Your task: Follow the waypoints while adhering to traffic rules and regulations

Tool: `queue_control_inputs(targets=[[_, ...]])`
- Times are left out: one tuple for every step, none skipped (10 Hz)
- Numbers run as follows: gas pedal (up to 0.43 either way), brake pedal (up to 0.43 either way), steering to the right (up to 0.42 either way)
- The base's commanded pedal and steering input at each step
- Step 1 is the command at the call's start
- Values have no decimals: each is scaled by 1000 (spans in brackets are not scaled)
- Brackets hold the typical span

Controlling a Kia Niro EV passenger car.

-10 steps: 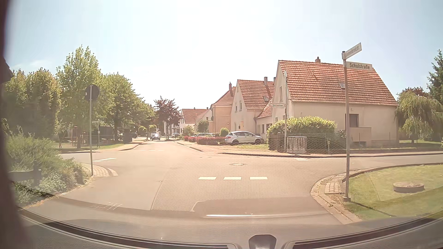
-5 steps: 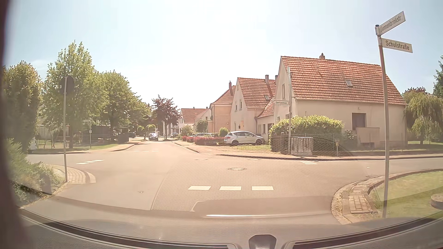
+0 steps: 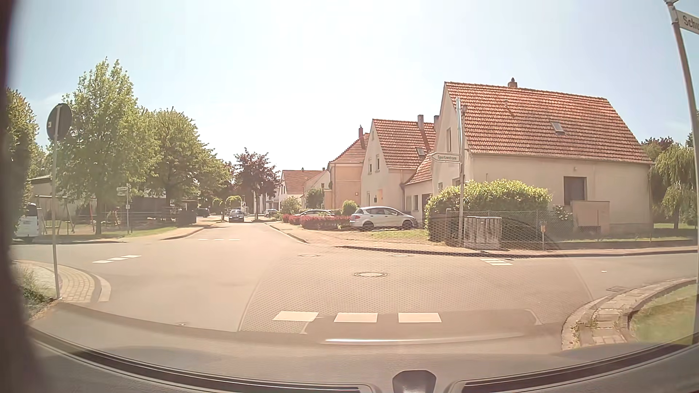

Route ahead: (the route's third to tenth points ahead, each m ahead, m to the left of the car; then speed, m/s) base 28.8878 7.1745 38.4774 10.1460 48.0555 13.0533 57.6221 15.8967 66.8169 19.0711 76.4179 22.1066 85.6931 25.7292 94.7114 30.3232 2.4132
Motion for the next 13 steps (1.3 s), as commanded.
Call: queue_control_inputs(targets=[[0, 207, 34], [0, 207, 34], [0, 201, 34], [0, 201, 34], [0, 201, 34], [0, 195, 34], [0, 177, 34], [0, 165, 34], [0, 152, 34], [0, 146, 34], [0, 122, 34], [0, 91, 34], [0, 85, 34]])
